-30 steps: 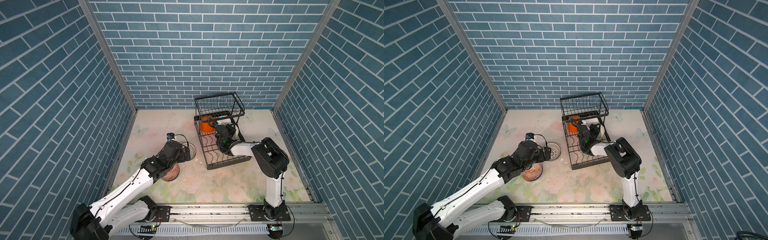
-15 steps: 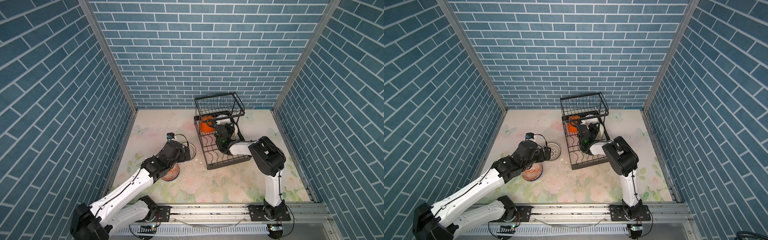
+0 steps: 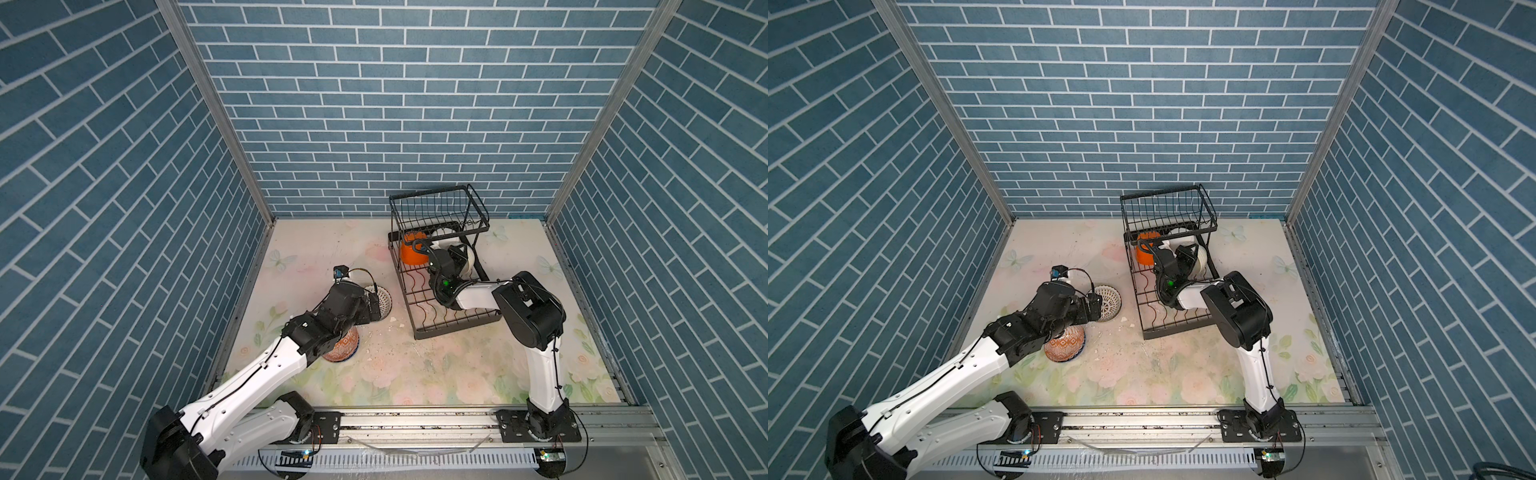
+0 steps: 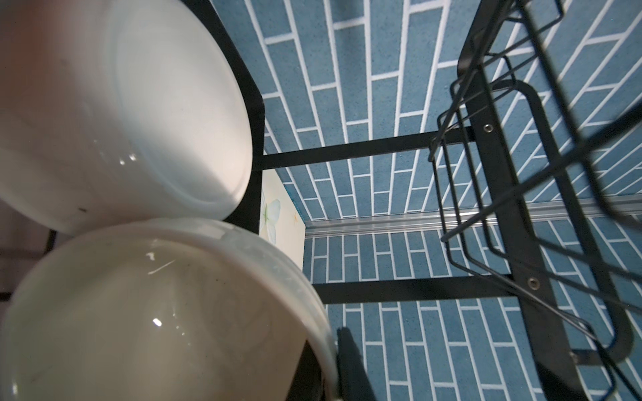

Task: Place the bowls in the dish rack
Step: 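Lower the cream bowl into the rack slots beside the white bowl with the right gripper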

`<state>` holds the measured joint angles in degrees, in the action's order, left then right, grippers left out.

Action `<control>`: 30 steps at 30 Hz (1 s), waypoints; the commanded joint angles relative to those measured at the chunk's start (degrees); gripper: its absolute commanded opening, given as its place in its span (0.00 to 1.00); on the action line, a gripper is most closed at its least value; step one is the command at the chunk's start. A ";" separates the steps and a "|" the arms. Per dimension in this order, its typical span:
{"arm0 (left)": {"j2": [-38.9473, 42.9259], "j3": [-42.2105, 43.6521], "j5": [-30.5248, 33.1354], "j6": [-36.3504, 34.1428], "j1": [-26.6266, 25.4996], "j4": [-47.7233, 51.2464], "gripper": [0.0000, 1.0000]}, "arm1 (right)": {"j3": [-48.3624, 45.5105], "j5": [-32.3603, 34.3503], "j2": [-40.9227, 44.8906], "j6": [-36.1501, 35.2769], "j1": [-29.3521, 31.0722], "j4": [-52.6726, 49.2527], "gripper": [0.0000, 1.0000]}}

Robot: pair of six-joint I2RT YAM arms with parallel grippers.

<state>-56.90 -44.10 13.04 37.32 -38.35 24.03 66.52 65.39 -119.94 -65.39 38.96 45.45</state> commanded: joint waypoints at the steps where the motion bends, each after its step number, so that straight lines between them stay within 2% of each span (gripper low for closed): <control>1: -0.17 0.88 0.68 -0.23 0.38 -0.83 1.00 | 1.61 1.83 -2.06 -2.01 0.47 0.16 0.00; 14: 0.39 1.67 0.31 -0.23 0.55 -1.22 1.00 | 0.45 5.87 -2.69 -2.19 2.51 -0.67 0.00; 30: 1.08 2.30 0.25 -0.21 0.64 -1.03 1.00 | 3.88 7.24 -4.79 -2.80 2.81 -3.40 0.00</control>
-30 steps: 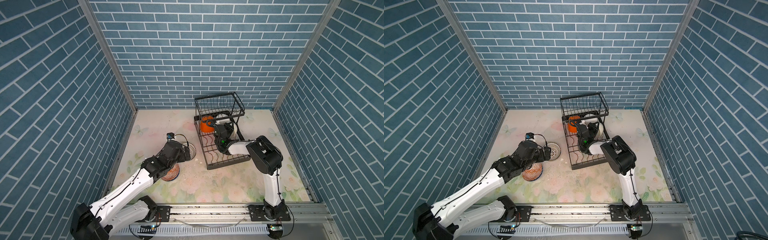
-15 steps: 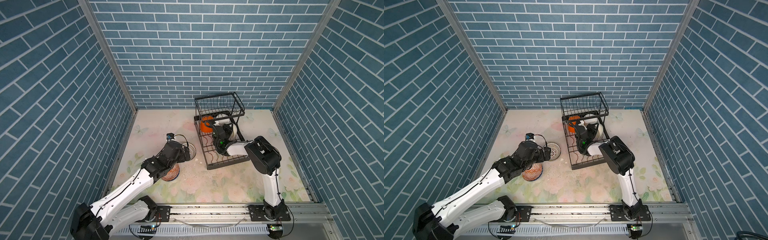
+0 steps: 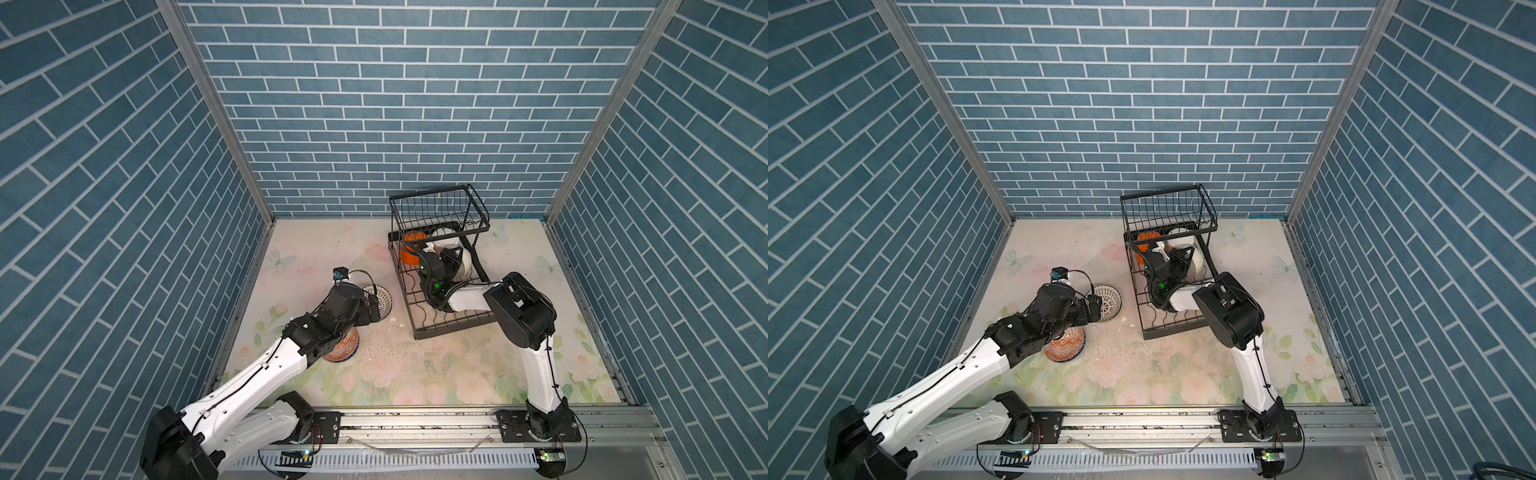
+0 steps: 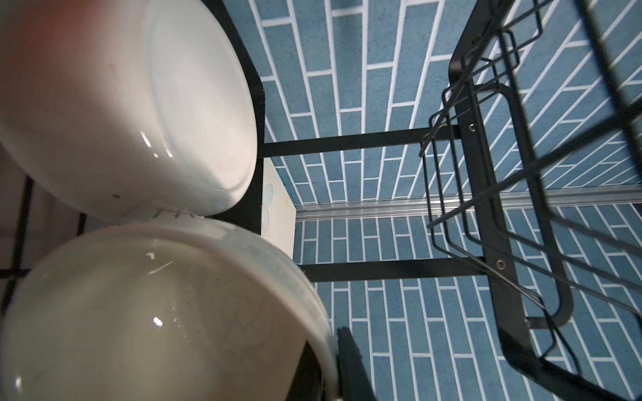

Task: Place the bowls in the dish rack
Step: 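Lower the cream bowl into the rack slots beside the white bowl with the right gripper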

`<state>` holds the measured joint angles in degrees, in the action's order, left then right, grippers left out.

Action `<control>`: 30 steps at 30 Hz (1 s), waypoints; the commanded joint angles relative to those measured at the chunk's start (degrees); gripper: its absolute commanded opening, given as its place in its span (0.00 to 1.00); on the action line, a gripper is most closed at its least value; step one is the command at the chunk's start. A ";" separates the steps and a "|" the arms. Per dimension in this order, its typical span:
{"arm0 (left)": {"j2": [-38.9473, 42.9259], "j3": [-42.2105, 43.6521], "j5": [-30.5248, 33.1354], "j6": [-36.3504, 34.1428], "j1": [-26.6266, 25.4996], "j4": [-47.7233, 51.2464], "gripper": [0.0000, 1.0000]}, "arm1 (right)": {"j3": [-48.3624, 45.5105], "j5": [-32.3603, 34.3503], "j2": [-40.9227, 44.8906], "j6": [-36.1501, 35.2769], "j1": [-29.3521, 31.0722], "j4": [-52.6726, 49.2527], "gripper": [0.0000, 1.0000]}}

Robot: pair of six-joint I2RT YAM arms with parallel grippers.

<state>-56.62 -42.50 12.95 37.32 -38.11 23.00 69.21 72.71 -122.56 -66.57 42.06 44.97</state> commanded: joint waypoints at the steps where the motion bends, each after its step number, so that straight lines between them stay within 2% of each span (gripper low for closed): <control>1: 0.90 0.75 0.46 -0.23 0.45 0.02 1.00 | 1.19 -0.18 -1.91 -1.92 -0.47 -2.88 0.00; 13: 1.29 1.46 0.25 -0.06 0.67 -0.33 1.00 | 1.00 -0.45 -0.24 -6.12 -1.82 -0.66 0.00; 30: 0.47 1.81 -0.44 -0.14 1.00 -1.38 1.00 | 3.14 1.61 -3.93 -6.39 -1.16 -3.74 0.00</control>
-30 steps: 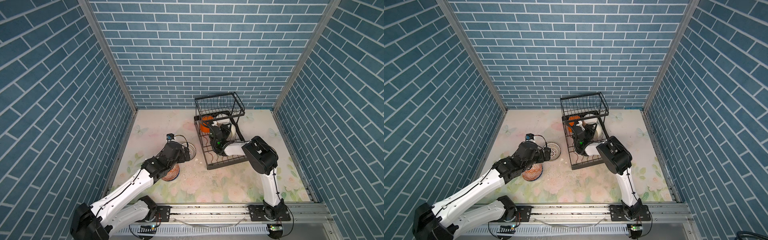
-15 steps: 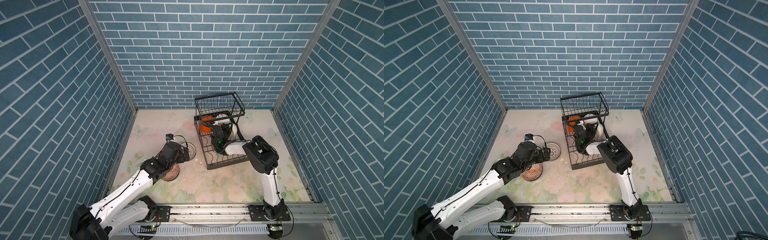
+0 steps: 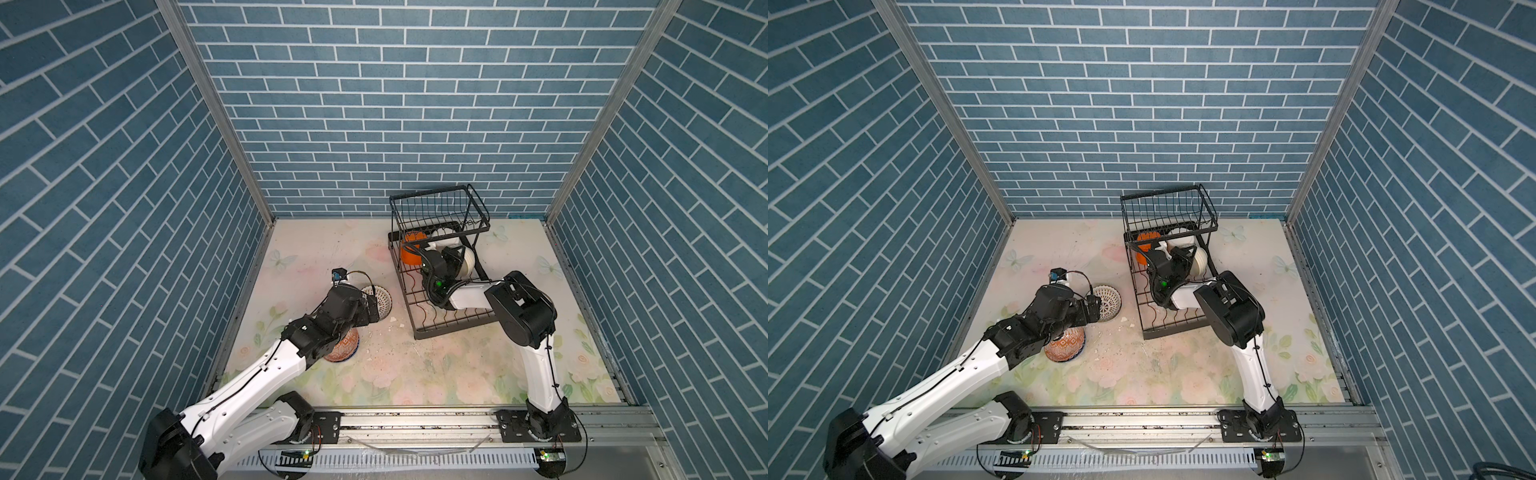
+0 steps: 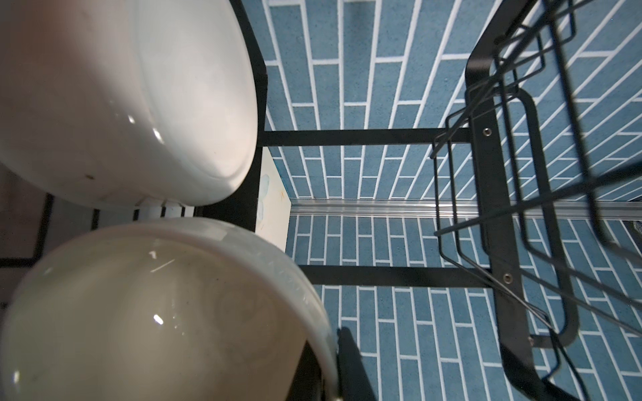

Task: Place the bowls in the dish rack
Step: 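Lower the cream bowl into the rack slots beside the white bowl with the right gripper, then tilt the cream bowl upright against the white bowl and open the right gripper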

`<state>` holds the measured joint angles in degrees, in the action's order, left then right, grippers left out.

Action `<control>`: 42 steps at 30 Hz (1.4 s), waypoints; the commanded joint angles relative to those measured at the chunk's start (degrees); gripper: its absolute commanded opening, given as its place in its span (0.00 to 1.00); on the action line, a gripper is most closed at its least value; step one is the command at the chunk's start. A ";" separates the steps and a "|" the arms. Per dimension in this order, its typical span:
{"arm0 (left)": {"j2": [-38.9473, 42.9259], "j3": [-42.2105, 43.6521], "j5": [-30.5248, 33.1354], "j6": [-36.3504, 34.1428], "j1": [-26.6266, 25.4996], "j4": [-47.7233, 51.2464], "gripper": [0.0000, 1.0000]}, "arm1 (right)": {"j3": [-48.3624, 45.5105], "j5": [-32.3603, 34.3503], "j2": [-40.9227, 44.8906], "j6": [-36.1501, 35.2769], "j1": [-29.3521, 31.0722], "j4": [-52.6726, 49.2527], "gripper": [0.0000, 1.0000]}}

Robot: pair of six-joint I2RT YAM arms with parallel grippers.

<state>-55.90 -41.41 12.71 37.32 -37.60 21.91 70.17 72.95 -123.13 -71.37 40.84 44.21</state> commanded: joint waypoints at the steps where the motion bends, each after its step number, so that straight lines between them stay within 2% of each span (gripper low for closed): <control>1: -0.25 0.71 -0.29 -0.14 0.47 -0.29 1.00 | 2.50 1.62 -4.20 -1.58 0.04 -3.39 0.00; 8: -0.04 1.07 -0.44 -0.23 0.84 -0.20 1.00 | 3.56 2.86 -5.62 -0.81 1.04 -5.74 0.00; 14: 0.00 1.15 -0.70 -0.47 1.08 -0.39 1.00 | 4.40 4.05 -5.48 4.88 1.83 -13.76 0.00; 18: 0.09 1.24 -0.85 -0.41 1.30 -0.55 1.00 | 5.73 4.66 -4.87 12.96 2.47 -24.46 0.00; 25: -0.33 1.20 -1.32 -0.41 1.64 -1.04 1.00 | 14.35 2.77 -5.36 38.24 2.84 -56.47 0.00; 34: -0.95 1.24 -1.64 -0.41 1.87 -1.24 1.00 | 19.42 -0.39 -7.19 49.11 3.02 -70.10 0.00; 42: -1.75 1.24 -1.95 -0.44 1.97 -1.34 1.00 | 20.89 -1.49 -9.12 49.80 3.11 -70.86 0.00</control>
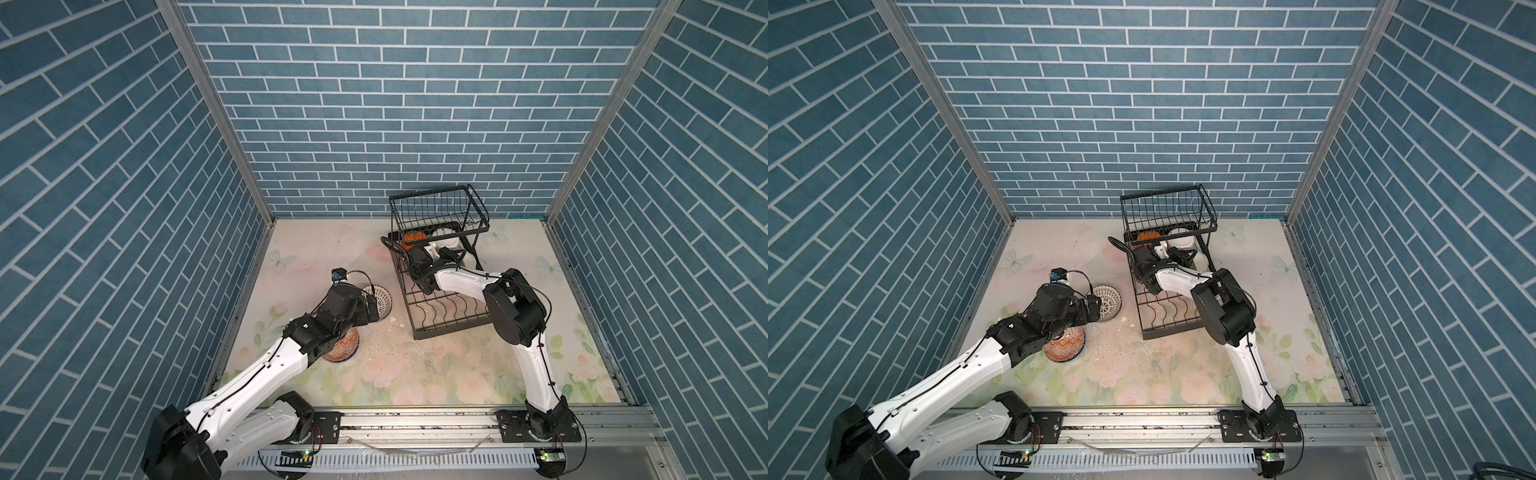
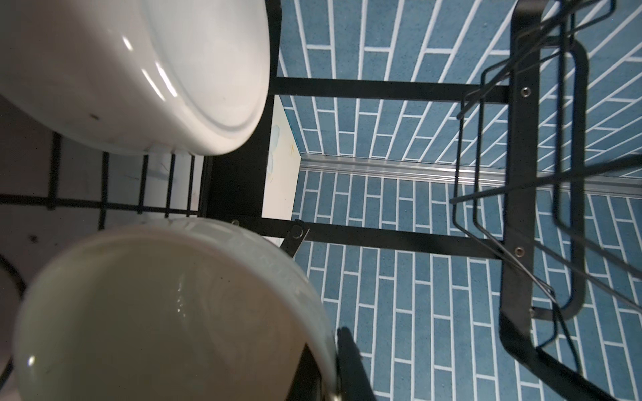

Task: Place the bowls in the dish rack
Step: 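Tilt the cream bowl upright against the white bowl and open the right gripper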

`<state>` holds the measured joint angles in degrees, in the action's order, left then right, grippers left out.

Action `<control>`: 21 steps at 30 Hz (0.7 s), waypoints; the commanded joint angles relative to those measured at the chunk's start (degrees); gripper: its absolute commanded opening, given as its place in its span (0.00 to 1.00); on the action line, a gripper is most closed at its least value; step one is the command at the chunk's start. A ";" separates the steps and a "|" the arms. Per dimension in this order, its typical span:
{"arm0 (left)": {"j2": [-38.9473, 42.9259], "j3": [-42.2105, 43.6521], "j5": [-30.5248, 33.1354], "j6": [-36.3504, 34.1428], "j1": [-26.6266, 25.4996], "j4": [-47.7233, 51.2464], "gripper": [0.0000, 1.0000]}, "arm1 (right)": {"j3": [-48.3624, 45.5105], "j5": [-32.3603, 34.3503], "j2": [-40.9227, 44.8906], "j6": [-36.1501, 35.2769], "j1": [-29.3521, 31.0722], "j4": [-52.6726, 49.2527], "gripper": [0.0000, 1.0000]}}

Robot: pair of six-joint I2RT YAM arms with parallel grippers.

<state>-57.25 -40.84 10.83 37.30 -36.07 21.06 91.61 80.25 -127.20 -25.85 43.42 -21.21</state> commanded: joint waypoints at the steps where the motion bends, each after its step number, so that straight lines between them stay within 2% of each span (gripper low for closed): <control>1: -0.36 0.67 -0.02 -0.39 0.40 -0.49 1.00 | -0.47 -8.96 -5.22 4.07 0.53 -5.38 0.00; 5: -0.31 0.67 -0.01 -0.38 0.52 -0.32 1.00 | -0.63 -8.99 -6.26 2.52 0.53 -3.53 0.00; 12: -0.35 0.67 -0.07 -0.43 0.65 -0.02 1.00 | -4.48 -7.42 -5.45 -8.50 0.10 10.98 0.00; 21: -0.51 0.67 -0.04 -0.38 0.73 -0.31 1.00 | -3.02 -7.83 -6.72 -11.92 -0.35 12.77 0.00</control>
<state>-57.39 -40.84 10.81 37.30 -35.75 21.06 90.17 82.02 -128.92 -37.47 43.11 -7.20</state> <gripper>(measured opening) 0.996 0.104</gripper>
